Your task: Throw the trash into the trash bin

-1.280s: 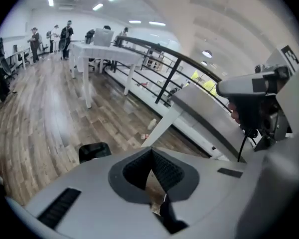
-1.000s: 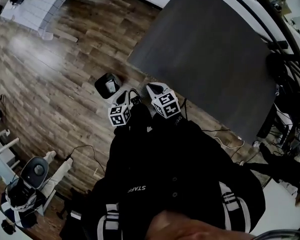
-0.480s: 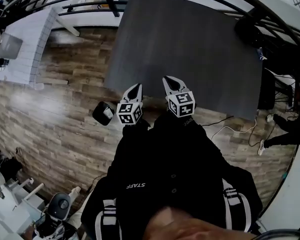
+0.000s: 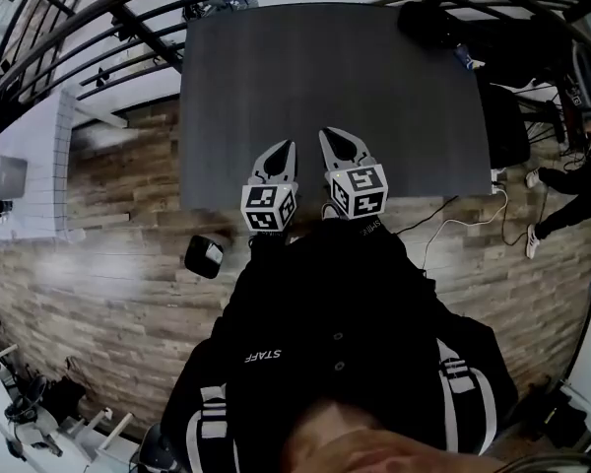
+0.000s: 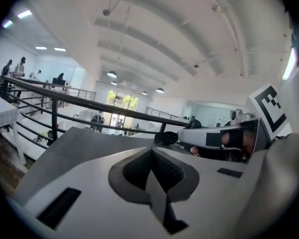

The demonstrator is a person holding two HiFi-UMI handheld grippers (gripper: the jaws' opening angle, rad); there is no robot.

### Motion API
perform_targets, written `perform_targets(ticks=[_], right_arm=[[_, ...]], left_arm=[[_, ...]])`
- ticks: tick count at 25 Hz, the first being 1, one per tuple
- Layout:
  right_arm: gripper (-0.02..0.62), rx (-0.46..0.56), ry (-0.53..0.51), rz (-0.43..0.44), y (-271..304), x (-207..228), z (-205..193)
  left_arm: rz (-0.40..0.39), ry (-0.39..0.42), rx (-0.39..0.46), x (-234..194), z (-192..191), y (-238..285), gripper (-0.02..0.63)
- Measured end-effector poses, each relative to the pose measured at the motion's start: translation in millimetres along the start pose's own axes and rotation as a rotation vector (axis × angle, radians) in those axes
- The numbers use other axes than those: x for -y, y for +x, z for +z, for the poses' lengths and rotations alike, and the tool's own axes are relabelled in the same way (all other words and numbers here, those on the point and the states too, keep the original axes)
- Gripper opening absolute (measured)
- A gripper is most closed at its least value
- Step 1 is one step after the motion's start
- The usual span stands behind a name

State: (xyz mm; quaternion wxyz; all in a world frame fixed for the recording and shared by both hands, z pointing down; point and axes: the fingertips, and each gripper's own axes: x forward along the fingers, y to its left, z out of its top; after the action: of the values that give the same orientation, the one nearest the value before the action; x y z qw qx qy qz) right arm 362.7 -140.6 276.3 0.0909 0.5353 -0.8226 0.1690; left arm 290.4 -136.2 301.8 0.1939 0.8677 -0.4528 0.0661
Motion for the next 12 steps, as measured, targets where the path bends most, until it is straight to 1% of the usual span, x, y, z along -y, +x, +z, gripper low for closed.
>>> perform_targets(ticks=[4, 8, 10, 12], right_arm=[[0.015, 0.078, -0.034, -0.063, -22, 26, 34], [0.015, 0.159, -0.049, -0.129, -44, 44, 66], [0.015, 0.2, -0.049, -0.16, -54, 51, 80], [0.015, 0.238, -0.054, -0.175, -60, 55, 93]], left_arm=[[-0.037, 0.051, 0.069, 37, 40, 18, 0.0], [-0.085, 0.085, 0.136, 64, 76, 22, 0.0], [-0.088, 0.109, 0.16, 72, 90, 23, 0.0], [-0.077, 0.128, 0.182, 74, 101, 26, 0.0]])
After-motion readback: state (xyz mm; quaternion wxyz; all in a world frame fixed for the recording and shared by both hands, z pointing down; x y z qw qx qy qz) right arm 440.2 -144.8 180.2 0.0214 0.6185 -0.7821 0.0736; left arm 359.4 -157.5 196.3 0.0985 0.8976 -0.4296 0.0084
